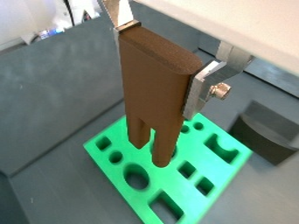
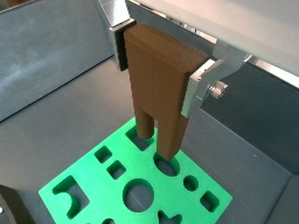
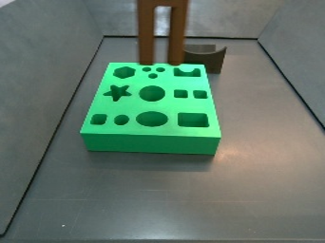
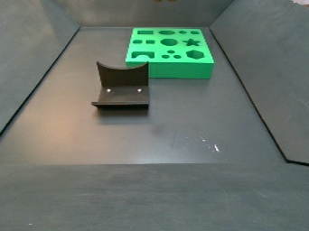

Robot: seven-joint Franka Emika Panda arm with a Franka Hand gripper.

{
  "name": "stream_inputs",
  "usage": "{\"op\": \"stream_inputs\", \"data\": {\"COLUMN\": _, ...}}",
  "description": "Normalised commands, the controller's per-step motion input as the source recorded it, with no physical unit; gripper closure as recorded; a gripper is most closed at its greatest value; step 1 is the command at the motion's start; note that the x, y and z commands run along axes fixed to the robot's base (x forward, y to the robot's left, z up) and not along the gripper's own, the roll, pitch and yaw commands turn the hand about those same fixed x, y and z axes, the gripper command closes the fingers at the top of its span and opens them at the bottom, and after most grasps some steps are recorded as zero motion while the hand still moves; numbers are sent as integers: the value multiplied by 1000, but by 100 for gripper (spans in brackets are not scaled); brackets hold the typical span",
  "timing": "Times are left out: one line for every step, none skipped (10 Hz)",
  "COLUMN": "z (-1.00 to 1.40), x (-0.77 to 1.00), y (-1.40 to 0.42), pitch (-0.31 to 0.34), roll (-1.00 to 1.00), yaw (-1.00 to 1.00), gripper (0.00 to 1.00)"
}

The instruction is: Insert the square-circle object.

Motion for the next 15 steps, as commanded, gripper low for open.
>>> {"op": "stream_inputs", "data": {"z": -977, "x": -1000, "y": 0, "pitch": -37, "roll": -37, "yaw": 0, "gripper": 100}}
{"op": "stream_inputs", "data": {"z": -966, "x": -1000, "y": -11, "pitch": -47, "roll": -29, "yaw": 0, "gripper": 100}}
{"op": "stream_inputs", "data": {"z": -811, "x": -1000, "y": -209, "pitch": -71, "roll": -93, "yaw": 0, "gripper": 100}}
{"op": "stream_inputs", "data": {"z": -274, "x": -551, "y": -323, "pitch": -49, "roll": -43, "yaw": 0, "gripper": 100}}
{"op": "stream_inputs", "data": {"z": 0, "x": -266, "y": -303, "pitch": -24, "roll": 0, "yaw": 54, "gripper": 100}}
{"op": "stream_inputs", "data": {"z": 0, "x": -274, "y": -40, "pitch": -10, "roll": 0, "yaw": 0, "gripper": 100}}
{"op": "stream_inputs", "data": {"z": -83, "x": -406, "y": 0, "pitch": -49, "roll": 0, "yaw": -14, "gripper": 100}}
{"op": "stream_inputs", "data": {"z": -166, "x": -331, "y": 0, "pitch": -44, "roll": 0, "yaw": -20, "gripper": 100}}
{"op": "stream_inputs", "data": {"z": -200, "x": -191, "y": -154, "pitch": -31, "roll": 0, "yaw": 0, "gripper": 100}}
{"op": "stream_inputs", "data": {"z": -114, "x": 0, "y": -140, "pitch": 0, "roll": 0, "yaw": -40, "gripper": 100}}
{"op": "stream_inputs", "data": {"z": -194, "x": 131, "y": -100, "pitch": 20, "roll": 14, "yaw": -69, "gripper": 100}}
{"op": "stream_inputs", "data": {"z": -214, "x": 237, "y": -49, "pitch": 64, "roll": 19, "yaw": -86, "gripper": 100}}
{"op": "stream_inputs", "data": {"z": -194, "x": 163, "y": 0, "pitch": 54, "roll": 27, "yaw": -69, "gripper": 100}}
{"op": "stream_inputs", "data": {"z": -146, "x": 80, "y": 0, "pitch": 51, "roll": 37, "yaw": -29, "gripper": 100}}
{"op": "stream_inputs", "data": {"z": -103, "x": -6, "y": 26, "pitch": 0, "roll": 0, "yaw": -29, "gripper": 100}}
